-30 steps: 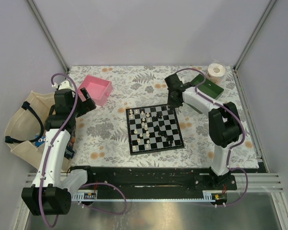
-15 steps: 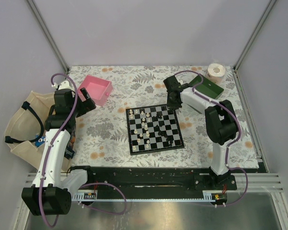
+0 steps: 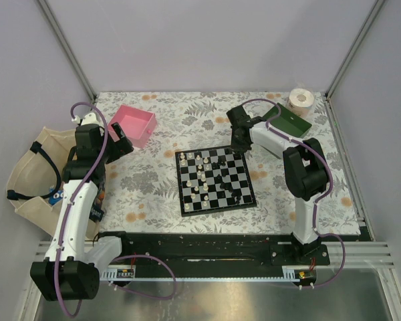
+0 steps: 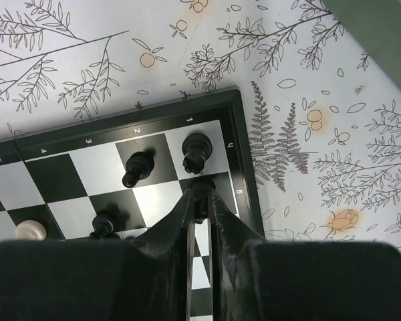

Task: Set up the chess pieces on the board

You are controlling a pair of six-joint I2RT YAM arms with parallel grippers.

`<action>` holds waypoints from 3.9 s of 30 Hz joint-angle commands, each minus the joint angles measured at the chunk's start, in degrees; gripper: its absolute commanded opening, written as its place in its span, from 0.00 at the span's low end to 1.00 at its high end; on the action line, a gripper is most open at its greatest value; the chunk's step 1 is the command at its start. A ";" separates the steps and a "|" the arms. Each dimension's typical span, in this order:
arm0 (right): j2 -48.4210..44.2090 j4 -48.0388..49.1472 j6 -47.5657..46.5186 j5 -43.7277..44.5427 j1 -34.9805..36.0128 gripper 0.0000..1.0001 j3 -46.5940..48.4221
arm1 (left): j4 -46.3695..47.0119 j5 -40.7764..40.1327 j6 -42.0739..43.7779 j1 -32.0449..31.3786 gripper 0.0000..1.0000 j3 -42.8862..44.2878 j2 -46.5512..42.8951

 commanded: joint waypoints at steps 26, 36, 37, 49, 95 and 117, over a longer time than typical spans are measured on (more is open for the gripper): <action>-12.67 1.89 -2.35 -4.37 3.03 0.46 -1.69 | 1.92 2.53 -0.59 0.84 0.99 0.38 0.22; -7.75 0.22 -1.91 -6.92 7.69 0.46 1.22 | 1.83 2.53 -0.59 0.93 0.99 0.38 0.22; -7.40 0.22 -2.00 -6.74 7.95 0.46 1.30 | 1.91 2.53 -0.59 0.93 0.99 0.38 0.13; -3.36 -1.54 -2.79 -6.22 8.75 0.47 3.15 | 1.92 2.71 -0.59 0.93 0.99 0.38 0.13; -0.98 -4.09 -3.41 -6.92 8.66 0.19 6.05 | 1.92 3.06 -0.51 1.10 0.99 0.29 0.13; -18.20 -2.50 -3.14 -1.38 8.13 0.16 -2.99 | 1.92 3.67 -0.68 1.10 0.99 0.38 0.75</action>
